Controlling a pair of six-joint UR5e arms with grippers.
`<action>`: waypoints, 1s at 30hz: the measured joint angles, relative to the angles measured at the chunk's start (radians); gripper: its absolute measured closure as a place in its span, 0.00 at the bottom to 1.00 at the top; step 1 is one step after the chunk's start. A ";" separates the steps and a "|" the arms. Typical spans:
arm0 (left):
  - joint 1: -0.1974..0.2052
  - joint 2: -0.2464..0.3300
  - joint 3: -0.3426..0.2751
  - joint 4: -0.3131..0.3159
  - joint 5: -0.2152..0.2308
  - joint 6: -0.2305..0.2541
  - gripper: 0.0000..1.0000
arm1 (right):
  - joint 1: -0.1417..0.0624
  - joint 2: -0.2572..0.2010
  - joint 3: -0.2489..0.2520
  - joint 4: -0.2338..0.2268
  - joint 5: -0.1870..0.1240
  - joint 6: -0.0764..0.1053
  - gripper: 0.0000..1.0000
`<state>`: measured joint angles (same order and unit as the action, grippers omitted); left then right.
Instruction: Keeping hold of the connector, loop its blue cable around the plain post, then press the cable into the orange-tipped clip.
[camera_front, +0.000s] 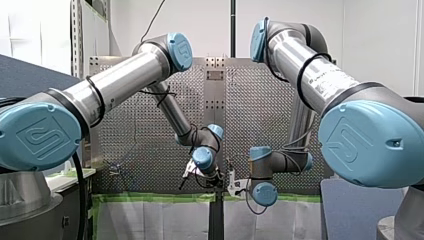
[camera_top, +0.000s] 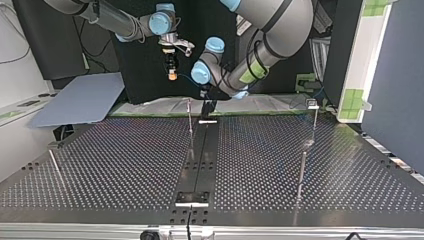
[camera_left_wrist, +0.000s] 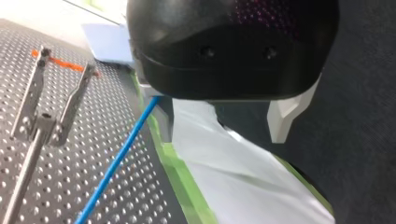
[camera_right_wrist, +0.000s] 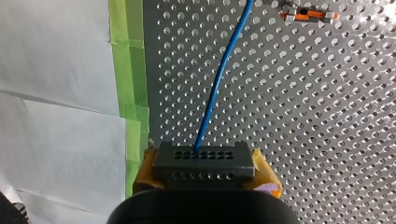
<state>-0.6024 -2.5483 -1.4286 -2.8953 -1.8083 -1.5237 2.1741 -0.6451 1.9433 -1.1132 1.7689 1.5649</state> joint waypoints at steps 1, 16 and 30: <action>0.000 0.000 -0.002 0.007 0.009 -0.009 0.00 | 0.000 0.000 0.000 0.000 0.000 0.000 1.00; -0.008 0.000 -0.022 0.060 0.087 -0.093 1.00 | 0.000 0.000 0.000 0.002 0.002 0.000 1.00; -0.006 0.000 -0.054 0.154 -0.042 -0.138 1.00 | -0.014 0.000 -0.018 0.019 0.002 0.003 1.00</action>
<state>-0.6088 -2.5483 -1.4826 -2.7415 -1.8503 -1.6618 2.1603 -0.6450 1.9252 -1.0939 1.7709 1.5677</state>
